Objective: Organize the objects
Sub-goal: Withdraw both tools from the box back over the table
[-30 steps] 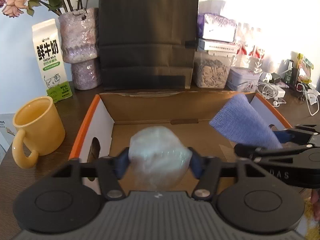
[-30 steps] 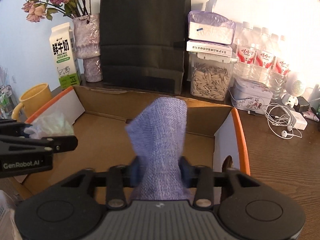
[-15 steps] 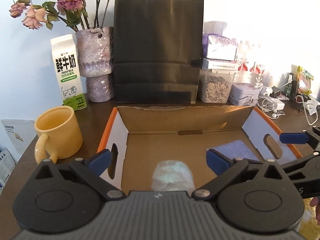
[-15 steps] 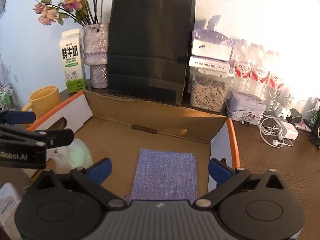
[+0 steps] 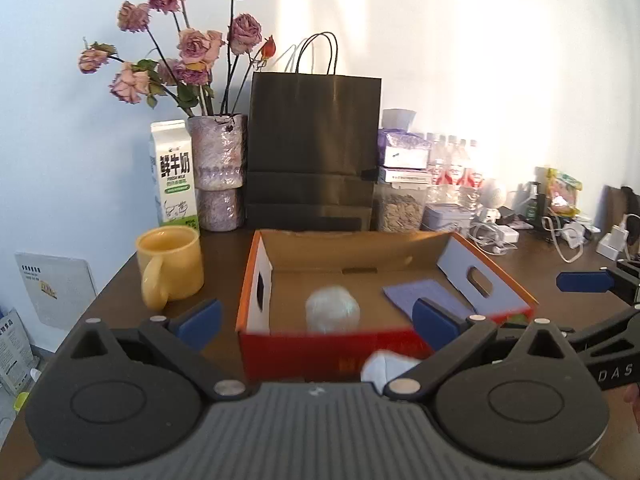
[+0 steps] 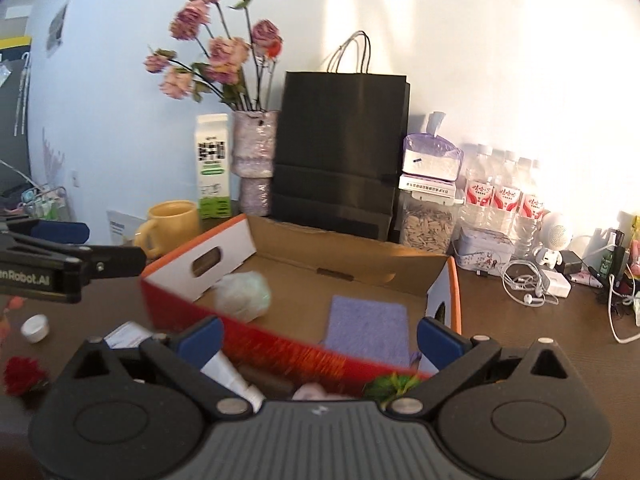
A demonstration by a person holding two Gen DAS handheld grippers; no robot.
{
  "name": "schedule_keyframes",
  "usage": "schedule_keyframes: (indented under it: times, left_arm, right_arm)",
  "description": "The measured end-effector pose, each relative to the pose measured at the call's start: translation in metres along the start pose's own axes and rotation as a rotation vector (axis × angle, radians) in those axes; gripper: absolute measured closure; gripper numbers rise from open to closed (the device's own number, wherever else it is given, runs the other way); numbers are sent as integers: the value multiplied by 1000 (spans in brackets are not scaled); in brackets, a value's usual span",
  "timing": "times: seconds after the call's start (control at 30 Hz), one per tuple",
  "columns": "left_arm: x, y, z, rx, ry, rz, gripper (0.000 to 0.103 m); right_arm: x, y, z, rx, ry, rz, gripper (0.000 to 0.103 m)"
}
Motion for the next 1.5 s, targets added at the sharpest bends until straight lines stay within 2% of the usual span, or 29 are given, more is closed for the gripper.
schedule_keyframes:
  times: [0.3, 0.57, 1.03, 1.3, 1.4, 1.47, 1.5]
  left_arm:
    - [10, 61, 52, -16, -19, 17, 0]
    - [16, 99, 82, -23, -19, 19, 0]
    - [14, 149, 130, -61, -1, 0, 0]
    - [-15, 168, 160, -90, 83, -78, 0]
    - [-26, 171, 169, -105, 112, -97, 0]
    - [-31, 171, 173, -112, 122, -102, 0]
    - [-33, 172, 174, -113, 125, -104, 0]
  right_arm:
    - [-16, 63, 53, 0, -16, -39, 0]
    - [-34, 102, 96, -24, -13, -54, 0]
    - [-63, 127, 155, -114, -6, -59, 0]
    - [-83, 125, 177, -164, 1, -95, 1]
    - [-89, 121, 180, -172, 6, -98, 7]
    - [-91, 117, 182, -181, 3, -105, 16]
    - [-93, 116, 184, -186, 4, -108, 25]
Point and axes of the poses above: each gripper's, at about its wrist camera, not at the fingertips, and y roughly against the way its jaws point, x to its right, z to its underside, the point moved 4 cm from there along -y, roughly the way its jaws point, and after that the axes turned 15 degrees about -y, right-handed, at the moved point
